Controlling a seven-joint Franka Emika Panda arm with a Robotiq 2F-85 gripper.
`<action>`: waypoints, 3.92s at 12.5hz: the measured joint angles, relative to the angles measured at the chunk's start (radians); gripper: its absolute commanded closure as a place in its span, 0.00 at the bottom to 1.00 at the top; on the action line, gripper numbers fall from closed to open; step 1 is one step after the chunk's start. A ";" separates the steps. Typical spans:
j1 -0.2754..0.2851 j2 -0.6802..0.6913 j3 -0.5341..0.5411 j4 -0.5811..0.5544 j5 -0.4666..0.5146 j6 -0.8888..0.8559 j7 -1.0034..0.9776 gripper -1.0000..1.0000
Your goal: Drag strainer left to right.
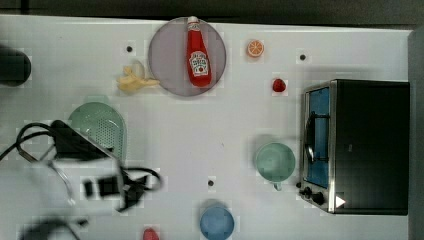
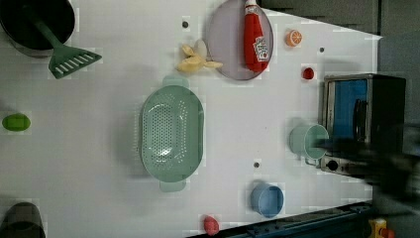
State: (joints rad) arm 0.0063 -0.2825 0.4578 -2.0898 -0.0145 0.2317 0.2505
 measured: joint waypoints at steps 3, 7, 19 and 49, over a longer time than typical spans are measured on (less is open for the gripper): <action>0.018 0.202 0.115 -0.068 0.022 0.119 0.245 0.00; 0.029 0.410 0.165 -0.070 0.020 0.348 0.571 0.00; 0.044 0.863 0.052 -0.070 -0.153 0.755 0.970 0.00; -0.140 0.734 -0.243 -0.260 -0.140 0.802 0.838 0.00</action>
State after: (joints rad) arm -0.1340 0.4514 0.2150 -2.3496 -0.1548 1.0332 1.0889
